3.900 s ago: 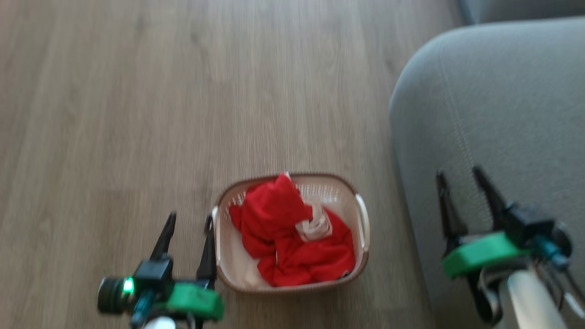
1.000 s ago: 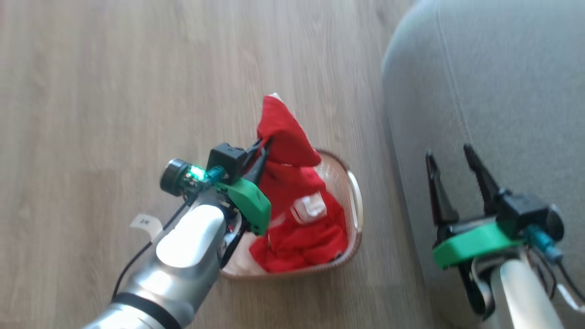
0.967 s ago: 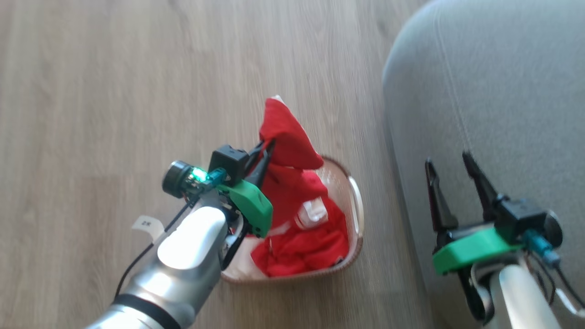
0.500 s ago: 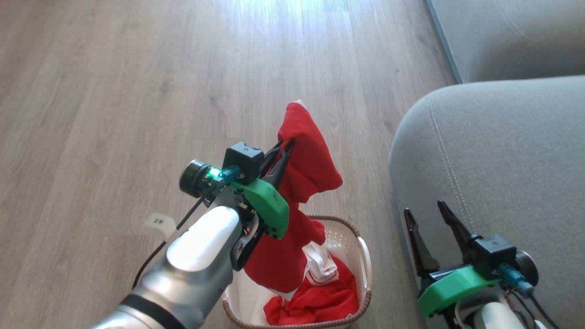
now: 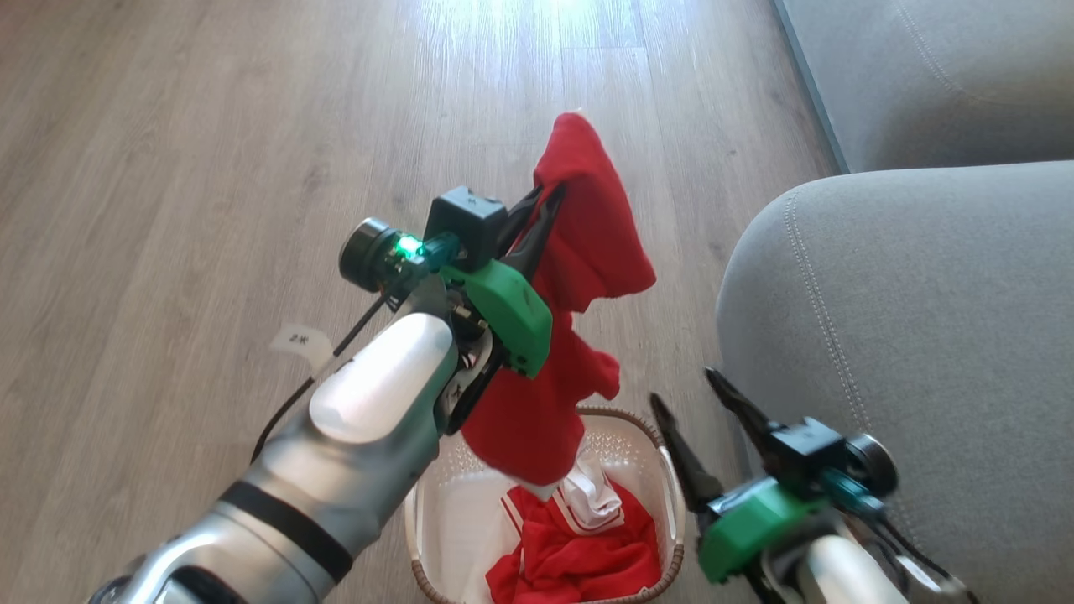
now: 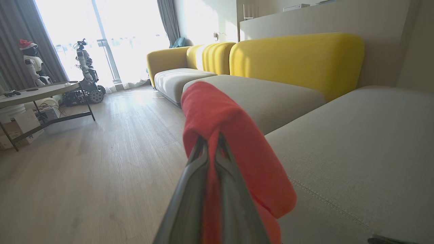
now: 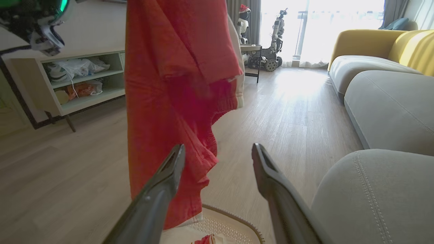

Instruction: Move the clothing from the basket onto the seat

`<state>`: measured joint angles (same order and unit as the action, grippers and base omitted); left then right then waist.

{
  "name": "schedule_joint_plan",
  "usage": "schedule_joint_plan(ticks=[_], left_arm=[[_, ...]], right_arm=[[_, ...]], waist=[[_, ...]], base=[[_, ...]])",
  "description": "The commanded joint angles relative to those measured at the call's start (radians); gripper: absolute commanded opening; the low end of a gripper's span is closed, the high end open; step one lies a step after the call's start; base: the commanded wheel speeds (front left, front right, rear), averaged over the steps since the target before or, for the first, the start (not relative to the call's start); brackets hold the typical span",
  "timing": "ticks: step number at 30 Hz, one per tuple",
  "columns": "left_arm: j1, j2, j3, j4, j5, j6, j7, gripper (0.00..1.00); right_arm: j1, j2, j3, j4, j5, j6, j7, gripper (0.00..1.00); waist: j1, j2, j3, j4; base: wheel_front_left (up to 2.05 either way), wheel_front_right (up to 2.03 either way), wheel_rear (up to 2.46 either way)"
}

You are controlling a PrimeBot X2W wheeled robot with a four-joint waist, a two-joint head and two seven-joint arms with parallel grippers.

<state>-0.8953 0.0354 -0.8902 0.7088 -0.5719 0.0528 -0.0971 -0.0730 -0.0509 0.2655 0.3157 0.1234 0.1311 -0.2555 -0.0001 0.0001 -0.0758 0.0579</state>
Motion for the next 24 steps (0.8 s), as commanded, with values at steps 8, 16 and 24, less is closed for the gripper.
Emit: schedule_joint_plan(ticks=[8, 16, 24], left_arm=[[-0.115, 0.015, -0.017, -0.070, -0.045, 0.002, 0.020, 0.00], [-0.146, 0.015, -0.068, -0.122, -0.082, 0.021, 0.011, 0.00], [-0.159, 0.015, -0.107, -0.164, -0.116, 0.042, 0.005, 0.00]], right_arm=[[-0.222, 0.001, 0.133, 0.106, -0.009, 0.000, -0.006, 1.00], [-0.353, 0.001, 0.237, 0.255, 0.021, 0.000, -0.006, 1.00], [-0.450, 0.001, 0.349, 0.398, 0.087, 0.000, -0.006, 1.00]], waist=[[0.0001, -0.0001, 0.006, 0.002], [0.0001, -0.0001, 0.010, 0.021], [0.0001, -0.0001, 0.011, 0.044]], base=[[0.00, 0.00, 0.00], [0.00, 0.00, 0.00], [0.00, 0.00, 0.00]])
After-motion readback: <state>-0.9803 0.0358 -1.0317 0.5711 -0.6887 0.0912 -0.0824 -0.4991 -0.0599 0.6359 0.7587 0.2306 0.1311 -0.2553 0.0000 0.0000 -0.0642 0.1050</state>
